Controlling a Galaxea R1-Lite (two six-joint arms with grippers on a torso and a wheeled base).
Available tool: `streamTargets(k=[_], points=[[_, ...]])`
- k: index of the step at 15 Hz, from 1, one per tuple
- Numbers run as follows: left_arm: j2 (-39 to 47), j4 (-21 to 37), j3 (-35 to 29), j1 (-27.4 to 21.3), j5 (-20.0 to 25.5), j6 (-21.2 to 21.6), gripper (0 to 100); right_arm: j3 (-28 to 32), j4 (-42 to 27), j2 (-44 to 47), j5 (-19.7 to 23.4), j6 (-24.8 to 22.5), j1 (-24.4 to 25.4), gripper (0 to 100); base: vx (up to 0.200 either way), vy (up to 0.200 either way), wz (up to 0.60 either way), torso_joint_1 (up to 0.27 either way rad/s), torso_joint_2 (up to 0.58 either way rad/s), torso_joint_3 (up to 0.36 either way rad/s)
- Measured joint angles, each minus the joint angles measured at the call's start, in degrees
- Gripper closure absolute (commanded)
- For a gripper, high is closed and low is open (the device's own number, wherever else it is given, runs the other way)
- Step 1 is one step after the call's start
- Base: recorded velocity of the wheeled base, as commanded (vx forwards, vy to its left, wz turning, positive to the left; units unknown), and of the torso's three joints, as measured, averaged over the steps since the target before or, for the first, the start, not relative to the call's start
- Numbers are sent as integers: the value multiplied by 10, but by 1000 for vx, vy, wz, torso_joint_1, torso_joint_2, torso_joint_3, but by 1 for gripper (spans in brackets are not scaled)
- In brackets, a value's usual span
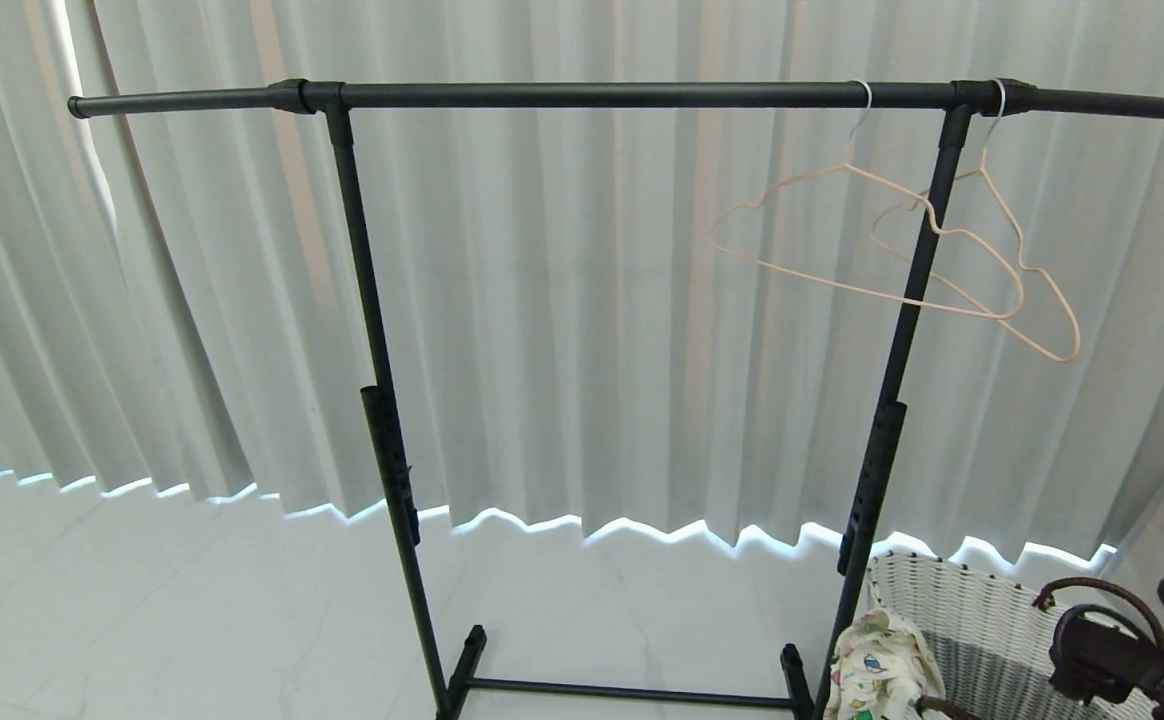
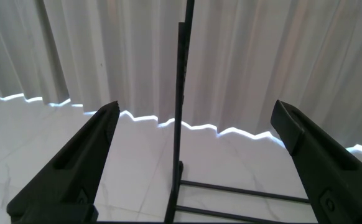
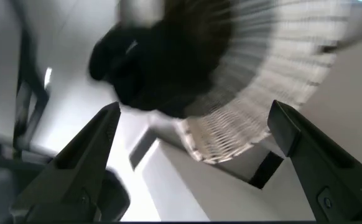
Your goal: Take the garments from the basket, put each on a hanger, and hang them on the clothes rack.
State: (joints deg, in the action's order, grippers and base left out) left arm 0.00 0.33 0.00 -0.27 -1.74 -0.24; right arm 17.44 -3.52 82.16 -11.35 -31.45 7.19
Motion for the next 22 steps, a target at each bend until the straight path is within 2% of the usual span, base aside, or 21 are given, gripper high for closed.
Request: streamTargets(k=[2,7,11,14,17,18,22], points=[[0,0,0,0,0,0,0,-14,11,40,5,-11,0,0,0,0,0,0,0,0],[0,0,0,0,0,0,0,-21,112,140,5,-18,-21,0,0,0,0,0,0,0],[0,0,0,0,0,-1,0,-24,130,195,5,-21,-28,0,0,0,0,0,0,0],[0,0,0,0,0,1,0,-19,189,241,3,-26,-50,0,0,0,0,0,0,0],[0,0,0,0,0,2,0,-17,207,275,1,-45,-80,0,0,0,0,0,0,0],[0,0,0,0,0,2,0,-17,221,283,3,-53,-91,100,0,0,0,0,0,0],[0,0,0,-1,0,3,0,-29,287,310,21,-59,-107,100,0,0,0,0,0,0]])
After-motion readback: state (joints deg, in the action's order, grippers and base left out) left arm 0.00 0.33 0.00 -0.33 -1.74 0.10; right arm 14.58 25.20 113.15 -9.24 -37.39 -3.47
